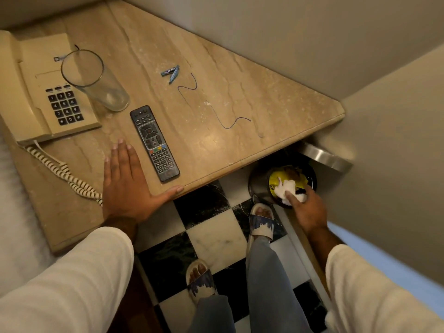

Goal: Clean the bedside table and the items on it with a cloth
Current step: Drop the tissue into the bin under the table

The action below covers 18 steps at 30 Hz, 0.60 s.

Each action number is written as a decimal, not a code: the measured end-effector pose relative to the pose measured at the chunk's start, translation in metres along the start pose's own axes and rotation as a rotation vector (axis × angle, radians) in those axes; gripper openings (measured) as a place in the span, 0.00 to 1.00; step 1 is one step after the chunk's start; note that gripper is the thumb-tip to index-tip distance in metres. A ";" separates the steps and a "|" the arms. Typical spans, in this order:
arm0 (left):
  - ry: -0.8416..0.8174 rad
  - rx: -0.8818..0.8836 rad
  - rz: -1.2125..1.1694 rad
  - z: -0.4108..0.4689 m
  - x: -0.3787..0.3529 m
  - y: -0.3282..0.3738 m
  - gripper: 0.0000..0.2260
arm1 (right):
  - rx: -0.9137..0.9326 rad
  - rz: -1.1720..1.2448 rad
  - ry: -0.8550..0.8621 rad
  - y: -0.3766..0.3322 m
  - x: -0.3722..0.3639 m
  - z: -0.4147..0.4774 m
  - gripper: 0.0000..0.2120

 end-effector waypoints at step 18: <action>-0.071 0.044 -0.013 0.000 0.011 0.004 0.68 | 0.906 -0.136 0.146 -0.362 0.030 -0.027 0.20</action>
Point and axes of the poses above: each hand's wrist, its own z-axis towards the middle knuckle, its own x-axis out of the back of the hand, y = z × x, the point moved 3 cm from there along z, towards the middle knuckle, and after that the axes turned 9 degrees about -z, right-handed, at the moved point
